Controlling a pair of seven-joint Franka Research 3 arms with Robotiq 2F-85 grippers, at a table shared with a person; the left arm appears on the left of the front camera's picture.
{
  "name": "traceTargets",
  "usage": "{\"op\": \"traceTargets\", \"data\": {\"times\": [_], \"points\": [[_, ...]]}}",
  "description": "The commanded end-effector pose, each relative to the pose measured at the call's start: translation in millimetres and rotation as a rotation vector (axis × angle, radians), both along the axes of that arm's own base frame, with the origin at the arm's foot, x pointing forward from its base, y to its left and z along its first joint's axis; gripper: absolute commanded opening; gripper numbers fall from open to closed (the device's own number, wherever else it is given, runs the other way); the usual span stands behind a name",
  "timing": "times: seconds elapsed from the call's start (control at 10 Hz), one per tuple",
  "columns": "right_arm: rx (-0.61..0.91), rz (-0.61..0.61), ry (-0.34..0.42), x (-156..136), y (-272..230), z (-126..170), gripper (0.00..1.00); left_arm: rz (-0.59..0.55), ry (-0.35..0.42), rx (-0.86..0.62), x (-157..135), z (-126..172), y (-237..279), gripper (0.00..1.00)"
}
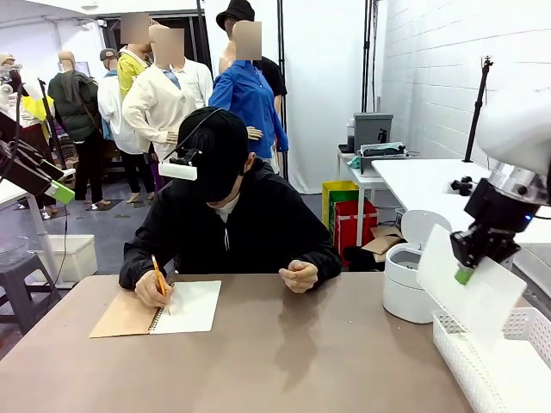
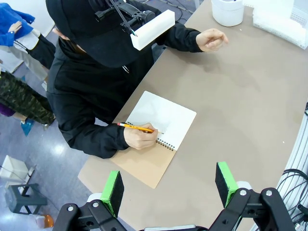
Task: Sort the paper based on its condition.
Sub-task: If a person hands you a paper, place it in the Organizing basket , and if it's crumpled, put it in the Trash can.
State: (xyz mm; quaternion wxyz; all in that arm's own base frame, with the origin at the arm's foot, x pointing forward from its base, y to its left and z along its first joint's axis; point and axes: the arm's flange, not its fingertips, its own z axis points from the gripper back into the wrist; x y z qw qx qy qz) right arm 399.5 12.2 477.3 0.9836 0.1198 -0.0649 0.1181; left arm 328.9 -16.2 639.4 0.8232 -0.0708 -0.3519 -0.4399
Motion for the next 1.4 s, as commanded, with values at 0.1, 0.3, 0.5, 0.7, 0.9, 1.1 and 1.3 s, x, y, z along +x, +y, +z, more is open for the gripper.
{"op": "traceTargets", "data": {"times": [0.1,0.3,0.5,0.7,0.9,1.1,1.3], "points": [[-0.082,-0.03,0.037,-21.8,-17.9,-22.9,0.0,-0.006,0.001,-0.011,0.4,0.1,1.6,1.0],[-0.06,-0.038,0.103,-35.8,-17.4,-40.6,0.0,-0.006,0.001,-0.011,0.4,0.1,1.6,1.0],[-0.019,-0.069,0.15,-48.6,-15.9,-56.5,0.0,-0.006,0.001,-0.011,0.4,0.1,1.6,1.0],[0.012,-0.102,0.174,-62.6,-14.9,-62.9,0.0,-0.006,0.001,-0.011,0.4,0.1,1.6,1.0],[-0.028,-0.07,0.168,-48.3,-18.5,-60.9,0.0,-0.006,0.001,-0.011,0.4,0.1,1.6,1.0],[-0.028,-0.07,0.168,-48.3,-18.5,-60.9,0.0,-0.006,0.001,-0.011,0.4,0.1,1.6,1.0],[-0.028,-0.07,0.168,-48.3,-18.5,-60.9,0.0,-0.006,0.001,-0.011,0.4,0.1,1.6,1.0]]}}
